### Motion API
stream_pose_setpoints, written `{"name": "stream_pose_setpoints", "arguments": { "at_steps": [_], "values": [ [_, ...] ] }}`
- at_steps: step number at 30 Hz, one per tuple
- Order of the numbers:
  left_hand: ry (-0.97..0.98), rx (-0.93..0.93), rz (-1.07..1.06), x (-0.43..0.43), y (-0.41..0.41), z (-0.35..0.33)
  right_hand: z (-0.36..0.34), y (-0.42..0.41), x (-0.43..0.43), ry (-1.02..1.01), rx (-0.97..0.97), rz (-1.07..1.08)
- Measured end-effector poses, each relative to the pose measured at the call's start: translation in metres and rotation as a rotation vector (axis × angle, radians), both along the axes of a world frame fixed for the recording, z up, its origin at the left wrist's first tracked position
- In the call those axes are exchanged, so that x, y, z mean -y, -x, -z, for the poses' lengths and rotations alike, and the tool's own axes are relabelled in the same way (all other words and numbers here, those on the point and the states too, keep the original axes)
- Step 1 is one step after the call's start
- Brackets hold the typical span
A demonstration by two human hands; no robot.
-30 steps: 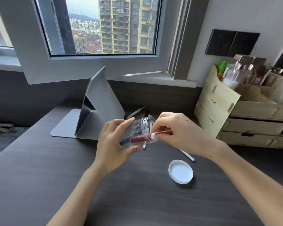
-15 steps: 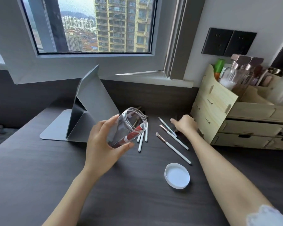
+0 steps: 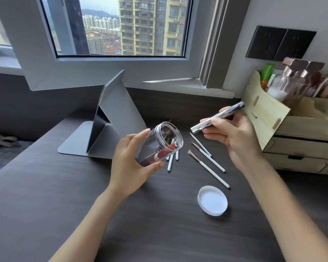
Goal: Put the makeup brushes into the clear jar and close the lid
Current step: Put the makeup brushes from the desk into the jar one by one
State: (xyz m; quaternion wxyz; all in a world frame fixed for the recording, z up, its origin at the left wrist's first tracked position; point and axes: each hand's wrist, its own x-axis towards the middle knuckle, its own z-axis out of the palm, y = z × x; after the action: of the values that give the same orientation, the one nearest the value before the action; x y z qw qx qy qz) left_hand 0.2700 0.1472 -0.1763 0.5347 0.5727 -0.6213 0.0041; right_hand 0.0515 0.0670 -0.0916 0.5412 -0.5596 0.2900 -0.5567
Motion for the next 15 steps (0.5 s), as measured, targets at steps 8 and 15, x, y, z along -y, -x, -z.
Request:
{"name": "stream_pose_setpoints", "arguments": {
  "at_steps": [8, 15],
  "values": [
    [0.005, 0.033, 0.037, -0.005, 0.005, -0.001, 0.012, -0.038, -0.057, 0.478, -0.519, 0.180],
    [0.038, 0.014, 0.033, -0.004, 0.000, -0.002, 0.031, -0.039, -0.056, 0.616, -0.796, 0.285]
  ]
}}
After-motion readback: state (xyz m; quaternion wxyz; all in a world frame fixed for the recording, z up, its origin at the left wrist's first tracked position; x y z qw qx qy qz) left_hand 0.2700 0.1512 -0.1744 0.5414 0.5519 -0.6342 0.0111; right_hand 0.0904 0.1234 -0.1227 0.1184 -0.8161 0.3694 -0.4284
